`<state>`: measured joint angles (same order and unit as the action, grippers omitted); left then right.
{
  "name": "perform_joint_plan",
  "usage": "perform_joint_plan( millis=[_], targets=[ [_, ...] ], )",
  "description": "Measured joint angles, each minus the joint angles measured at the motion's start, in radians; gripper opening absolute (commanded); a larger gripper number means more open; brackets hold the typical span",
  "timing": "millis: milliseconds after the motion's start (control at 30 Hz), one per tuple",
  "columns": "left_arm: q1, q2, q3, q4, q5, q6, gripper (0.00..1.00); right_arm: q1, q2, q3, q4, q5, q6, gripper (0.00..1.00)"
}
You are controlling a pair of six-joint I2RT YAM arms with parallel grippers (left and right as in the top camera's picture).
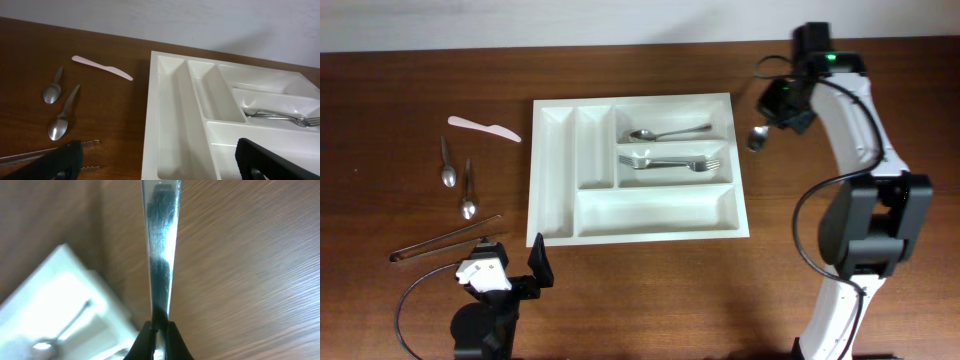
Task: Pack container
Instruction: 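Carry the large spoon into the tray's upper right compartment and release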
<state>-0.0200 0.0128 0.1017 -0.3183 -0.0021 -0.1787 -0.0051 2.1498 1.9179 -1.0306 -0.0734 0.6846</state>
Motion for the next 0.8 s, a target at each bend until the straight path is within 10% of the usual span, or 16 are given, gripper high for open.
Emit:
perform_joint_plan(
  millis=[800],
  targets=[
    [0.000, 0.000, 0.000, 0.000, 0.000, 0.000, 0.99, 0.389, 0.055, 0.001, 0.262, 0.126, 0.977, 0.04]
  ],
)
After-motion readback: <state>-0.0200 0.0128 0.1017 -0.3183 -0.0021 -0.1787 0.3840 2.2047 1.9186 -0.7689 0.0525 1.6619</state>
